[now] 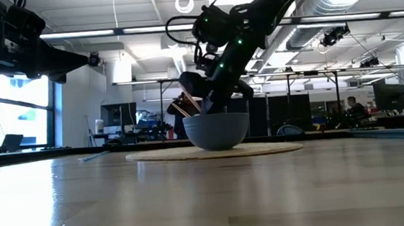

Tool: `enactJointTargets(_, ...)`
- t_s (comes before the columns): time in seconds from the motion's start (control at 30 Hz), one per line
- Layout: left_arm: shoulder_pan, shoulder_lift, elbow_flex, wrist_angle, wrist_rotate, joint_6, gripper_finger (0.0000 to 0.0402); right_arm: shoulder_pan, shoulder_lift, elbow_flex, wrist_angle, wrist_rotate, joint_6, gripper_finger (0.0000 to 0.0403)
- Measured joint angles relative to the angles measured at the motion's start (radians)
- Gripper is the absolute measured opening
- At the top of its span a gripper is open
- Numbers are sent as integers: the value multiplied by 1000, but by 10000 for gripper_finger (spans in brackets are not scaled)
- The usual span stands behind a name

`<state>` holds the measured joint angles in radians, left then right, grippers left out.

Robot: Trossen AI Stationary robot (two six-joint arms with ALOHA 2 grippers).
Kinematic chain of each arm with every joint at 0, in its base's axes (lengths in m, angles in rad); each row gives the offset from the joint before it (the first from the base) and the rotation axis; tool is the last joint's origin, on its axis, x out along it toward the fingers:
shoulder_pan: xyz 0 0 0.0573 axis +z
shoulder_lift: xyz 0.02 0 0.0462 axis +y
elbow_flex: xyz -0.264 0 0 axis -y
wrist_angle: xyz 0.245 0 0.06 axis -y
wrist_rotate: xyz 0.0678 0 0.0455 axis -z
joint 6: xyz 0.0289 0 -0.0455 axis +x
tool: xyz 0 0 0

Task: Pick & Place Utensil
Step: Put the gold fork into the blue bowl on the brown mat

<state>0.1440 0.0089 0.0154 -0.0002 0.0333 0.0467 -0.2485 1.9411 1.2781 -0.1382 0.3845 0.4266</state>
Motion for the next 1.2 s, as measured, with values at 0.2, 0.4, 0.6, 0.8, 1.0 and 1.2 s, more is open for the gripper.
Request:
enactJointTargets(0.2, 0, 0, 0, 0, 0, 0, 1, 0, 0, 0, -7, -18, -7, 7)
enactJointTargets(0.4, 0, 0, 0, 0, 0, 0, 1, 0, 19, 0, -9, -18, -13, 7)
enactJointTargets(0.6, 0, 0, 0, 0, 0, 0, 1, 0, 27, 0, -9, -26, -22, 8)
enactJointTargets(0.8, 0, 0, 0, 0, 0, 0, 1, 0, 28, 0, -11, -23, -25, 24)
enactJointTargets(1.0, 0, 0, 0, 0, 0, 0, 1, 0, 28, 0, -11, -20, -26, 21)
enactJointTargets(1.2, 0, 0, 0, 0, 0, 0, 1, 0, 28, 0, -14, -21, -25, 24)
